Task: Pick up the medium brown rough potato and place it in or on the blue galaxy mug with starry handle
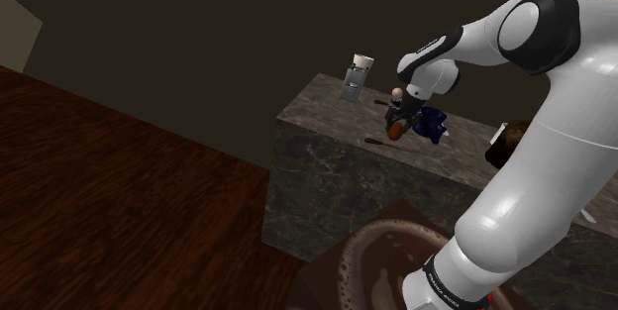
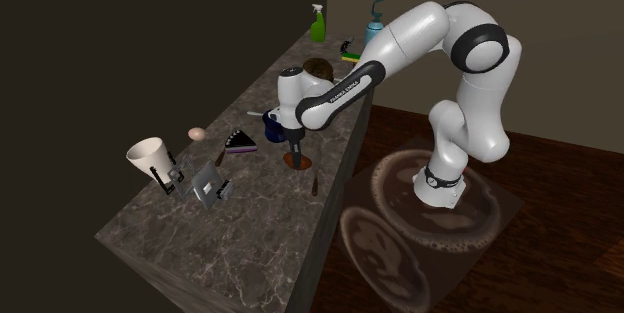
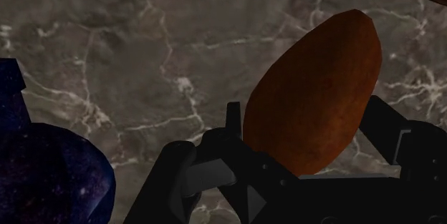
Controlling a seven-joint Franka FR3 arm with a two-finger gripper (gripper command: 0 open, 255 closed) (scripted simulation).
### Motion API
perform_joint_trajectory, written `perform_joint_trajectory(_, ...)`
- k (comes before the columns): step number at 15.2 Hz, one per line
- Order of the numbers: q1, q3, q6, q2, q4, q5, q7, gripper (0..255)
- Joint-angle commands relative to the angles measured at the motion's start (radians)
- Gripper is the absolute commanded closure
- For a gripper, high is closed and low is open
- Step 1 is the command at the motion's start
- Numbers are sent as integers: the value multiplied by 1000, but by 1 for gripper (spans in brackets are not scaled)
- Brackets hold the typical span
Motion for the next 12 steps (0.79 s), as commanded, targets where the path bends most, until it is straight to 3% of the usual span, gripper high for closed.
perform_joint_trajectory(1, 0, 0, 0, 0, 0, 0, 0, 255)
perform_joint_trajectory(8, 0, 0, 0, 0, 0, 0, 0, 255)
perform_joint_trajectory(12, 5, -6, -46, -36, 17, -31, 25, 255)
